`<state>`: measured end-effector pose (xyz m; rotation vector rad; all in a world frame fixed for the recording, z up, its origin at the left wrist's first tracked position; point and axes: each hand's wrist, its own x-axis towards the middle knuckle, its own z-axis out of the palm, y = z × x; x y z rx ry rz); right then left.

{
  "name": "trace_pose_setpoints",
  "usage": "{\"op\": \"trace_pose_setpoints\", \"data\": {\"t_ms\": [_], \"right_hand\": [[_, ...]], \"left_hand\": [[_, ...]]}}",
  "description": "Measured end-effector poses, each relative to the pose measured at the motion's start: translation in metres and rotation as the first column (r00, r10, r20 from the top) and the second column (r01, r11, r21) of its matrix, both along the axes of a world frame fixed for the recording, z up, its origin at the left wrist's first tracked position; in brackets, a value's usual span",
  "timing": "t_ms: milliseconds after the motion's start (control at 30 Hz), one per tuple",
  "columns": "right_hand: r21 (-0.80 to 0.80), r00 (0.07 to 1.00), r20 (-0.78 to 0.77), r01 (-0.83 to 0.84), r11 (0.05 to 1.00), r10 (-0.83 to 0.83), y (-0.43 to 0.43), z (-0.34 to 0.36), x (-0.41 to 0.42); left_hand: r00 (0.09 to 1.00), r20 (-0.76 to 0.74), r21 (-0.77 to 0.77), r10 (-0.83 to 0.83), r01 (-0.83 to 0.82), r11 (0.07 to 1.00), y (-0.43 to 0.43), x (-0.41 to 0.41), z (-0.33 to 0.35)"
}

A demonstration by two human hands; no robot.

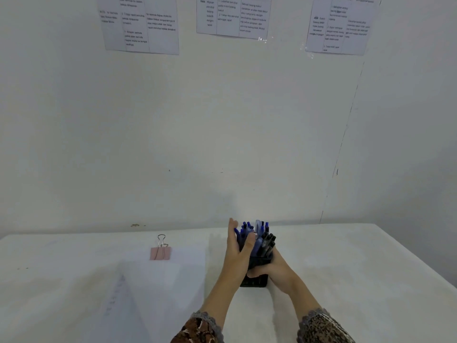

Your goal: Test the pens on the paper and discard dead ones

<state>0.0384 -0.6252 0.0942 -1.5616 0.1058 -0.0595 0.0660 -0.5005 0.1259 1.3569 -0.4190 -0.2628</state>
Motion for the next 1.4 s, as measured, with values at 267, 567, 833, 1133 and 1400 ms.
{"op": "trace_pose_setpoints", "data": {"t_ms": [267,567,833,1133,1400], "right_hand": [[0.015,1.0,-0.004,-0.011,1.0,0.011,0.032,0.002,0.006],[0.024,1.0,-0.018,-0.004,1.0,0.005,0.057,0.0,-0.002],[0.131,0.999,-0.045,-0.007,0.991,0.013,0.062,-0.001,-0.017],[0.093,0.999,-0.046,0.011,0.996,-0.006,0.065,-0.002,-0.023],[-0.089,0.992,0.038,0.121,0.989,-0.118,0.067,-0.013,-0.068]], "left_hand": [[0.916,-0.401,-0.224,-0.002,-0.096,0.97,0.02,0.006,-0.022],[0.881,-0.473,-0.27,0.011,-0.157,0.95,0.035,0.006,-0.032],[0.888,-0.451,-0.33,-0.09,-0.073,0.941,0.031,-0.002,-0.043],[0.94,-0.339,-0.095,0.041,-0.078,0.992,0.035,-0.003,-0.047],[0.916,-0.322,-0.042,0.24,-0.267,0.963,0.082,-0.053,-0.037]]}}
